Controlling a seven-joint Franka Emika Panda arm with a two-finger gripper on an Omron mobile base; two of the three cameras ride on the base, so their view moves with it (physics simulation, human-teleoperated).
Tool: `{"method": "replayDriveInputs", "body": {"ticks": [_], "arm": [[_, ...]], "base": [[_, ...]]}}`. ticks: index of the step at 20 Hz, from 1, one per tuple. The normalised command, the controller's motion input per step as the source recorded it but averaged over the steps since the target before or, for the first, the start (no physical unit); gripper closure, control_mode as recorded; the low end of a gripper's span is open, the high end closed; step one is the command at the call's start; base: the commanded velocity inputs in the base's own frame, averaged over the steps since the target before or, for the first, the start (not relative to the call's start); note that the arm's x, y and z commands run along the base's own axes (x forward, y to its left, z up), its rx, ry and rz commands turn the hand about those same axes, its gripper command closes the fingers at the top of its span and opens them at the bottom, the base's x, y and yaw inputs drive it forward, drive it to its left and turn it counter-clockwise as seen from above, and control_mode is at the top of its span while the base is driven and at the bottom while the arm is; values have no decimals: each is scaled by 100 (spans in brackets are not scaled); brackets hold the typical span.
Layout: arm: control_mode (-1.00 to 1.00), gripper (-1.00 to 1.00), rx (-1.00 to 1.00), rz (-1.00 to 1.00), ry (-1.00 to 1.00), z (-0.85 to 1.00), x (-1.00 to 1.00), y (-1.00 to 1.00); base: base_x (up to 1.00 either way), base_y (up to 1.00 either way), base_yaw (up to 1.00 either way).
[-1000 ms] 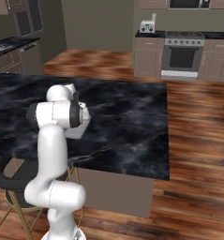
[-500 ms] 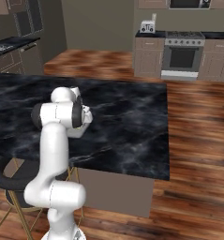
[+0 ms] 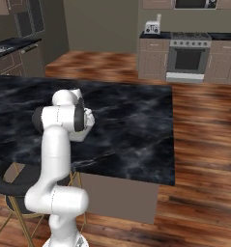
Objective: Place one cooked food and one vegetable from the large plate to each tupperware container.
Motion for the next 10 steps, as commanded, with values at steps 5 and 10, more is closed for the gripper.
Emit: {"method": "replayDriveInputs", "body": {"ticks": [5,10], "arm": [[-100,-100,0,0,0,0,0,0],[-100,-100,1,0,-2,27,-3,0]], "base": [[0,0,0],[0,0,0]]}}
